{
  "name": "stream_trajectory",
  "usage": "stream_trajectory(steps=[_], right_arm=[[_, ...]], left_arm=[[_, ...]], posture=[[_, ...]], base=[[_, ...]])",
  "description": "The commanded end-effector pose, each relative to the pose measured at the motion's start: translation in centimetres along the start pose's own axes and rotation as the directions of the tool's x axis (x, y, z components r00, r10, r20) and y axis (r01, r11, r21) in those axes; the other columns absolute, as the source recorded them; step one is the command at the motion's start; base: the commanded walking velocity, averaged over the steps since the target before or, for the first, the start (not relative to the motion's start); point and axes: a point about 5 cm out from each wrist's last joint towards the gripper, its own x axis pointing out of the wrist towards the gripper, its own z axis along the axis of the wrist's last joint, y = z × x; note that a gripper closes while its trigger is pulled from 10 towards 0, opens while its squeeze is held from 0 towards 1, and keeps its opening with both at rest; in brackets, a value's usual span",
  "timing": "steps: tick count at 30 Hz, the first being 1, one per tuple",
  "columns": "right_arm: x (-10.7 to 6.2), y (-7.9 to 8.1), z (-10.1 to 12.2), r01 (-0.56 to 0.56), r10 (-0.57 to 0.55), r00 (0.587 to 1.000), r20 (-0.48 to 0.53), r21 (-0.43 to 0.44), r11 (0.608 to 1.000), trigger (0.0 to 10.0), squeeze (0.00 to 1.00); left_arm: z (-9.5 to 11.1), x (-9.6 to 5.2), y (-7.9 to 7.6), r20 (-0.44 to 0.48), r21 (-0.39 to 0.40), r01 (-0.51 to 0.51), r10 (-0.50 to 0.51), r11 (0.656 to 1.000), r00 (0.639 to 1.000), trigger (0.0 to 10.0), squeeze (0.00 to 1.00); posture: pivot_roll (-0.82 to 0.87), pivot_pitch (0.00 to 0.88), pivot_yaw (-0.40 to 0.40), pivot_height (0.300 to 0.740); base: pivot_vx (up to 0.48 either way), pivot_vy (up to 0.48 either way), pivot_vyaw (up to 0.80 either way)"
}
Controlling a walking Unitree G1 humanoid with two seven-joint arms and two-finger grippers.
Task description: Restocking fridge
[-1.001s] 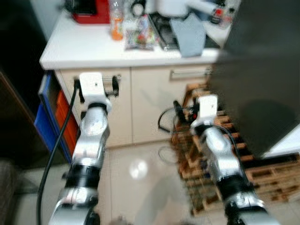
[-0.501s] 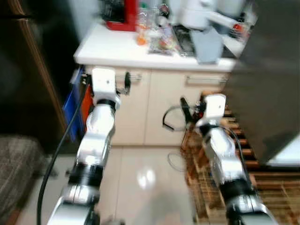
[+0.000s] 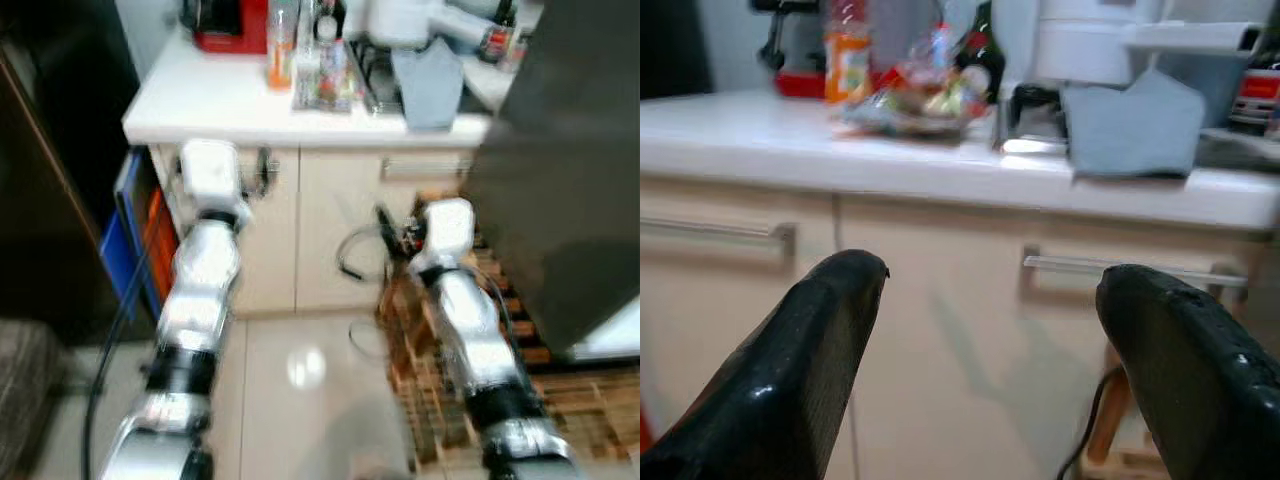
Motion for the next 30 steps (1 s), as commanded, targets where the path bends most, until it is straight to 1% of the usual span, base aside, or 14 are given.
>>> stream_trajectory(steps=[1,4,9,13,17,19,20,21,22,23,24,26,28,30], right_arm=[[0.6,1.0,0.8,-0.025,0.025,0.999,0.029,0.011,1.0,10.0,0.0],[0.7,0.9,1.1,-0.017,0.017,0.999,0.05,-0.001,1.0,10.0,0.0],[1.0,1.0,2.6,-0.028,0.029,0.994,0.109,-0.004,1.0,10.0,0.0],[1.2,1.2,3.1,-0.033,0.033,0.991,0.13,-0.006,0.999,10.0,0.0],[1.2,1.4,3.5,-0.042,0.043,0.988,0.147,-0.009,0.999,10.0,0.0],[1.1,1.3,4.3,-0.037,0.038,0.984,0.177,-0.011,0.999,10.0,0.0],[1.1,1.1,5.0,-0.028,0.029,0.98,0.197,-0.01,1.0,10.0,0.0],[1.1,1.1,5.0,-0.028,0.029,0.98,0.197,-0.01,1.0,10.0,0.0],[1.0,0.7,6.3,-0.026,0.03,0.972,0.231,-0.021,0.999,10.0,0.0],[0.8,0.5,6.9,-0.028,0.035,0.969,0.245,-0.029,0.999,10.0,0.0],[0.8,0.5,6.9,-0.028,0.035,0.969,0.245,-0.029,0.999,10.0,0.0],[0.6,0.2,7.4,-0.03,0.037,0.966,0.256,-0.032,0.999,10.0,0.0],[0.3,-0.2,7.6,-0.021,0.024,0.967,0.253,-0.012,1.0,10.0,0.0],[0.0,-0.3,7.6,-0.016,0.014,0.969,0.246,0.005,1.0,10.0,0.0]], left_arm=[[0.6,0.3,1.1,0.023,0.009,-0.03,0.03,1.0,0.999,10.0,0.0],[0.8,0.3,1.2,0.035,0.004,-0.031,0.031,1.0,0.999,10.0,0.0],[3.0,0.6,1.0,0.146,0.04,-0.038,0.032,0.998,0.989,10.0,0.0],[4.0,0.8,0.9,0.179,0.031,-0.036,0.03,0.999,0.983,10.0,0.0],[4.8,1.3,1.3,0.206,0.036,-0.037,0.029,0.999,0.978,10.0,0.0],[6.1,2.2,2.4,0.255,0.062,-0.052,0.034,0.997,0.966,10.0,0.0],[7.0,2.9,3.1,0.27,0.048,-0.057,0.042,0.997,0.962,10.0,0.0],[7.0,2.9,3.1,0.27,0.048,-0.057,0.042,0.997,0.962,10.0,0.0],[8.9,4.2,4.1,0.291,0.018,-0.062,0.054,0.998,0.955,10.0,0.0],[10.0,4.8,4.3,0.307,0.011,-0.048,0.043,0.999,0.951,10.0,0.0],[10.0,4.8,4.3,0.307,0.011,-0.048,0.043,0.999,0.951,10.0,0.0],[11.5,5.5,4.6,0.334,0.011,-0.037,0.031,0.999,0.942,10.0,0.0],[12.7,6.2,4.8,0.344,0.0,-0.017,0.016,1.0,0.939,10.0,0.0],[13.4,6.9,5.0,0.336,-0.019,0.012,-0.005,1.0,0.942,10.0,0.0]], posture=[[-0.03,0.0,-0.019,0.74],[-0.03,0.0,-0.021,0.74],[-0.04,0.0,-0.023,0.74],[-0.04,0.0,-0.022,0.74],[-0.04,0.0,-0.026,0.74],[-0.04,0.0,-0.032,0.74],[-0.04,0.0,-0.04,0.74],[-0.04,0.0,-0.04,0.74],[-0.04,0.0,-0.046,0.74],[-0.04,0.0,-0.047,0.74],[-0.04,0.0,-0.047,0.74],[-0.05,0.0,-0.045,0.74],[-0.06,0.0,-0.037,0.74],[-0.07,0.0,-0.03,0.74]], base=[[0.48,0.0,-0.78],[0.48,0.0,-0.26],[0.48,0.0,0.0],[0.48,0.0,0.0],[0.48,0.0,0.0],[0.48,0.0,0.0],[0.48,0.0,0.0],[0.48,0.0,0.0],[0.48,0.0,0.0],[0.48,0.0,0.0],[0.48,0.0,0.0],[0.48,0.0,0.0],[0.48,0.0,0.0],[0.48,0.0,0.0]])
